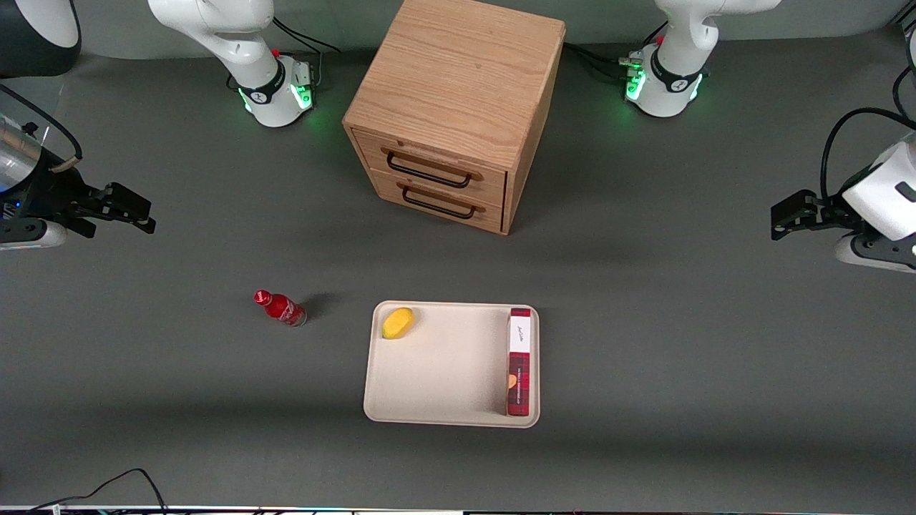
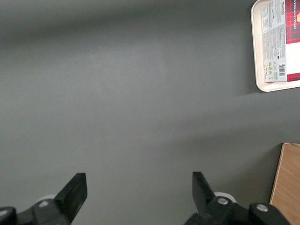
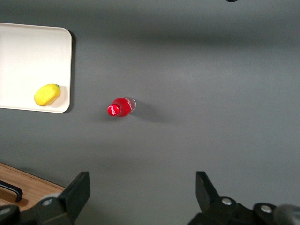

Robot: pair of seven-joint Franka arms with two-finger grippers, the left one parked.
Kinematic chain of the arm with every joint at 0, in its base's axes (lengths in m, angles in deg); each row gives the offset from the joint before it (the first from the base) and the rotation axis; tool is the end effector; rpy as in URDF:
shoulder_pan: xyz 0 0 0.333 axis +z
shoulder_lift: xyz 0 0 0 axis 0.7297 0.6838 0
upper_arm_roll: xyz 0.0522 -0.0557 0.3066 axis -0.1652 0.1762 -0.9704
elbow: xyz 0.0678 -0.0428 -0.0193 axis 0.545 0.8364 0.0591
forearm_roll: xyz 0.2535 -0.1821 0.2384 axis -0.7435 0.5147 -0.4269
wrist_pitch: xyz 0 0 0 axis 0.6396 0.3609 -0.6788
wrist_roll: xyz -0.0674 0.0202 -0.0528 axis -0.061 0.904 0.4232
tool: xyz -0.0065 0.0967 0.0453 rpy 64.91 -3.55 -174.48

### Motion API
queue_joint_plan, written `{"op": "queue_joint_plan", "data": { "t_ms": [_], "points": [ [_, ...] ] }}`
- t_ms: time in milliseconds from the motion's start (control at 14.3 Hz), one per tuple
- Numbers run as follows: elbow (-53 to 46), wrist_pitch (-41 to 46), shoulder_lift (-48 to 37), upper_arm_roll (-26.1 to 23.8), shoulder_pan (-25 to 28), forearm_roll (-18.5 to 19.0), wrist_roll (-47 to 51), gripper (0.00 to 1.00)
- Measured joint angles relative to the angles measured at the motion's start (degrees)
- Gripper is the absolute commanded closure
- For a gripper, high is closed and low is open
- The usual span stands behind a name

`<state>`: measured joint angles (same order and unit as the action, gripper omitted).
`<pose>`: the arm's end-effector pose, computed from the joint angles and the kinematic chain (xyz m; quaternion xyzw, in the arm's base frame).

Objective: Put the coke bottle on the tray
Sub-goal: 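Move the open right gripper down over the red Coca-Cola bottle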

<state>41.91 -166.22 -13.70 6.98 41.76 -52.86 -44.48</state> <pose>0.5637 0.0212 0.6053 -0.9998 -0.0099 -0.0190 0.0048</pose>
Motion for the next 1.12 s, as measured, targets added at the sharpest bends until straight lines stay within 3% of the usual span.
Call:
{"op": "queue_joint_plan", "data": {
  "t_ms": [420,630,1120],
  "points": [
    [0.01,1.22,0.68,-0.38,0.15,-0.03,0.00,0.00],
    [0.04,-0.34,3.41,-3.17,0.55,1.39,0.01,0.00],
    [7.32,-17.02,10.54,-5.52,1.24,2.46,5.94,0.01]
  ]
}}
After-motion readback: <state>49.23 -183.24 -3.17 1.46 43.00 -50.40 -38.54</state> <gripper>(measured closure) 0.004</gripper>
